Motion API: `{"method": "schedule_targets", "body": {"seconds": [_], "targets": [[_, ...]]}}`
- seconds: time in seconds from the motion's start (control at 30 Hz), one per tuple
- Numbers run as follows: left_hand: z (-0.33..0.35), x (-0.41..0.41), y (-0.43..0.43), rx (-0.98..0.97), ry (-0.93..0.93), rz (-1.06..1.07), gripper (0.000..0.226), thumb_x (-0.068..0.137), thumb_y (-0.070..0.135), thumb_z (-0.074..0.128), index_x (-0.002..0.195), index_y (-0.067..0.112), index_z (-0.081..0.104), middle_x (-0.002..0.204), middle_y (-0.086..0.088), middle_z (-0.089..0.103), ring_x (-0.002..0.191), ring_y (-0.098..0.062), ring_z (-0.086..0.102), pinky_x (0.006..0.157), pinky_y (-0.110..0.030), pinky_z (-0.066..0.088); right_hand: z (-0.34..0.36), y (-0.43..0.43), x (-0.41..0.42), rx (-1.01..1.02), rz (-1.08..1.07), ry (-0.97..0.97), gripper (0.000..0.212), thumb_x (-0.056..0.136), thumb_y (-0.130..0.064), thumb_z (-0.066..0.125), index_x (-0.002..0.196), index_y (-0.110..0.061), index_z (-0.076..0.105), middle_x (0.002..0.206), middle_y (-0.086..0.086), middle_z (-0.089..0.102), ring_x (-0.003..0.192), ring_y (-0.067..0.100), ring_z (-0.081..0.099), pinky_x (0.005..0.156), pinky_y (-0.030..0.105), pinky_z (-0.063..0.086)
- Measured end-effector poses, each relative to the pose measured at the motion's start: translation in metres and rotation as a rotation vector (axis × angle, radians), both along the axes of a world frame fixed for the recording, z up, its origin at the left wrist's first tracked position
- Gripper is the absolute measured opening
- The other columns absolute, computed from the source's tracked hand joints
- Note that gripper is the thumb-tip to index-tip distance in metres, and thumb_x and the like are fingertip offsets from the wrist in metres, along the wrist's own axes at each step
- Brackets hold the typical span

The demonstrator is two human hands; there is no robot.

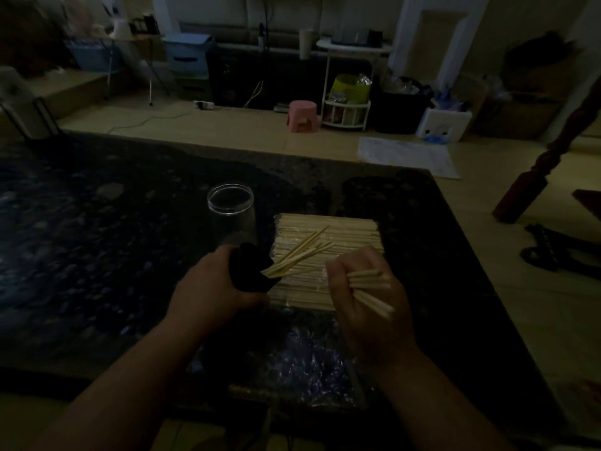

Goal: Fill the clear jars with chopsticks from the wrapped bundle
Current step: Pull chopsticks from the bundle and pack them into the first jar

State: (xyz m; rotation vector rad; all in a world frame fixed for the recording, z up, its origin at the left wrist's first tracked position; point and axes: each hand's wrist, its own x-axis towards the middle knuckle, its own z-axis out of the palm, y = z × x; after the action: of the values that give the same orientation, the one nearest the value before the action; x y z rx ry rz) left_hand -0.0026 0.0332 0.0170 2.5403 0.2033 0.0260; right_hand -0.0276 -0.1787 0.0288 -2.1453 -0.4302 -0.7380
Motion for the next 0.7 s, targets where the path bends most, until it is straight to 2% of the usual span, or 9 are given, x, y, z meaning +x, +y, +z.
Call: {"method": "schedule_targets", "body": {"seconds": [0.07,0.13,0.27,0.3,0.4,0.53,0.63,0.7], "targets": [[-0.001,0.001,0.002,0.031,0.002,0.009,0.090,0.052,0.053,0.086,0.130,0.029,0.047,0.121,0.001,0.059,0.108,-0.020,0.058,0.090,-0.039,0.050,0.002,0.002,0.001,0.098,0.035,0.040,0.030,0.100,-0.023,0.049,0.072,-0.013,0.054,0.074,-0.007,0.047,0.072,0.003,0.048,0.068,0.002,0.031],[-0.002,0.002,0.004,0.059,0.006,0.018,0.092,0.051,0.057,0.084,0.130,0.029,0.046,0.121,0.001,0.058,0.109,-0.020,0.057,0.091,-0.041,0.050,0.004,0.003,0.002,0.115,0.038,0.039,0.029,0.097,-0.023,0.050,0.071,-0.012,0.057,0.073,-0.008,0.050,0.073,0.003,0.049,0.070,0.002,0.031],[-0.005,0.004,0.008,0.119,0.037,0.065,0.096,0.049,0.064,0.081,0.130,0.029,0.044,0.124,0.001,0.056,0.112,-0.023,0.055,0.091,-0.045,0.049,0.007,0.009,0.001,0.164,0.069,0.054,0.022,0.095,-0.033,0.045,0.075,-0.039,0.051,0.072,-0.016,0.052,0.075,0.001,0.053,0.069,0.008,0.036],[-0.005,0.004,0.008,0.142,0.041,0.071,0.095,0.049,0.065,0.080,0.129,0.029,0.044,0.123,0.001,0.056,0.111,-0.023,0.056,0.090,-0.045,0.049,0.006,0.010,0.000,0.186,0.067,0.074,0.021,0.095,-0.036,0.044,0.075,-0.041,0.050,0.073,-0.016,0.053,0.076,0.002,0.055,0.068,0.010,0.038],[-0.006,0.003,0.006,0.211,0.046,0.056,0.092,0.050,0.065,0.079,0.127,0.030,0.044,0.118,0.001,0.056,0.108,-0.023,0.056,0.089,-0.044,0.049,0.005,0.011,-0.001,0.277,0.064,0.127,0.025,0.096,-0.038,0.043,0.074,-0.033,0.054,0.071,-0.002,0.058,0.073,0.011,0.057,0.069,0.011,0.040],[-0.006,0.003,0.001,0.161,0.065,0.001,0.094,0.053,0.058,0.083,0.131,0.028,0.041,0.120,-0.001,0.054,0.111,-0.023,0.054,0.092,-0.044,0.048,0.010,0.015,-0.002,0.453,0.110,0.265,0.022,0.095,-0.026,0.058,0.074,-0.022,0.062,0.074,0.010,0.064,0.068,0.010,0.064,0.065,0.007,0.044],[-0.005,0.003,-0.003,0.069,0.025,-0.047,0.091,0.053,0.052,0.086,0.130,0.027,0.045,0.121,0.000,0.055,0.110,-0.021,0.055,0.091,-0.038,0.048,0.007,0.020,0.000,0.622,0.189,0.476,0.015,0.081,-0.032,0.067,0.074,-0.019,0.067,0.078,0.011,0.069,0.071,0.018,0.070,0.062,0.022,0.055],[-0.005,0.002,-0.005,0.049,-0.005,-0.067,0.088,0.051,0.052,0.086,0.127,0.028,0.048,0.119,0.003,0.057,0.108,-0.019,0.057,0.089,-0.036,0.049,0.005,0.020,0.002,0.572,0.175,0.544,0.017,0.075,-0.039,0.070,0.077,-0.022,0.065,0.078,0.001,0.069,0.071,0.016,0.068,0.064,0.030,0.056]]}}
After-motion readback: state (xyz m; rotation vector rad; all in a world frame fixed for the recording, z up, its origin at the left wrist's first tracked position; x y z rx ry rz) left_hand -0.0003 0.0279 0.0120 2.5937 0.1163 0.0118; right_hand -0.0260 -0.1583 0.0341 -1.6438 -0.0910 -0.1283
